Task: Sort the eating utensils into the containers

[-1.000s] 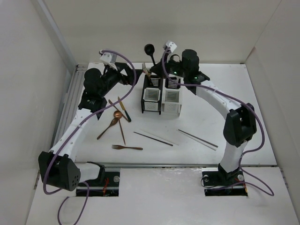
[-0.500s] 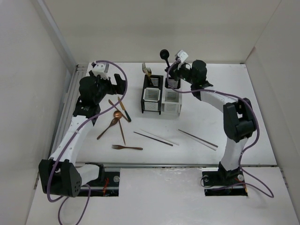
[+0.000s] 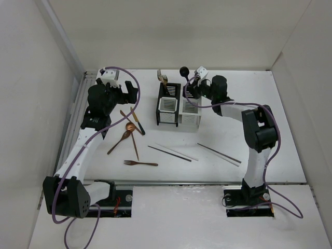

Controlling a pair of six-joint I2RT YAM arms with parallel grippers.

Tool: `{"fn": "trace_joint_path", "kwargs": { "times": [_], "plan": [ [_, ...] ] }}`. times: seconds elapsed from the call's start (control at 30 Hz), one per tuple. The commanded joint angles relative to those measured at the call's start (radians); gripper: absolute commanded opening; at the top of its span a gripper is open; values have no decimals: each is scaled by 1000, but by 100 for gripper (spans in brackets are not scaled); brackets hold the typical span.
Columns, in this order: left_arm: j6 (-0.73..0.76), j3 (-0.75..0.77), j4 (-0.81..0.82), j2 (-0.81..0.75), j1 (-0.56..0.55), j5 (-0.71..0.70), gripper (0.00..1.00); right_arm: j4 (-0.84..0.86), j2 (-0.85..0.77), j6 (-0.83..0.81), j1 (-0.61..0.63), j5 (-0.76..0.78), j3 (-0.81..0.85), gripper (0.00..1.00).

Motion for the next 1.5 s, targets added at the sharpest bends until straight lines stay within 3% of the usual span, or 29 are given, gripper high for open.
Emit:
{"fn": "trace_joint_path", "kwargs": {
  "times": [0.0, 0.13, 0.17, 0.3, 0.43, 0.5, 0.53, 0.6, 0.73, 0.9, 1.0, 1.17, 1.33, 1.47],
  "plan": [
    [10, 19, 30, -7, 2, -10, 100, 78, -24, -12, -9, -30, 1, 9],
    [10, 28, 40, 2, 2, -10, 100, 78, -24, -12, -9, -30, -8, 21],
    [10, 28, 40, 2, 2, -10, 100, 78, -24, -12, -9, -30, -8, 30],
    [31, 28, 30, 2, 2, -10, 100, 78, -33, -12, -9, -30, -30, 44],
    [89, 17, -26, 2, 2, -10, 95, 78, -43, -12, -9, -30, -39, 49],
    [152, 6, -61, -7, 2, 2, 86, 78, -56, -12, -9, -30, -39, 49],
    [194, 6, -86, -7, 13, 2, 71, 78, -56, -12, -9, -30, -39, 51],
    [331, 6, -192, -7, 22, 13, 62, 78, -88, -12, 1, -41, -39, 52],
    [624, -4, -451, 25, 41, 50, 61, 50, -205, -12, 19, -4, -28, 55],
    [787, 20, -800, 156, 96, 60, 72, -59, -300, -12, 39, 25, 16, 57],
    [858, 29, -899, 277, 120, -4, 70, -112, -354, -12, 39, 25, 44, 57],
    [935, 19, -911, 323, 154, -42, 71, -122, -429, -35, 39, 50, 25, 59],
    [915, 19, -861, 380, 144, -51, 74, -122, -473, -54, 39, 107, -7, 59],
    [841, 9, -784, 447, 107, -74, 60, -122, -494, -54, 39, 130, -25, 59]
  ]
}}
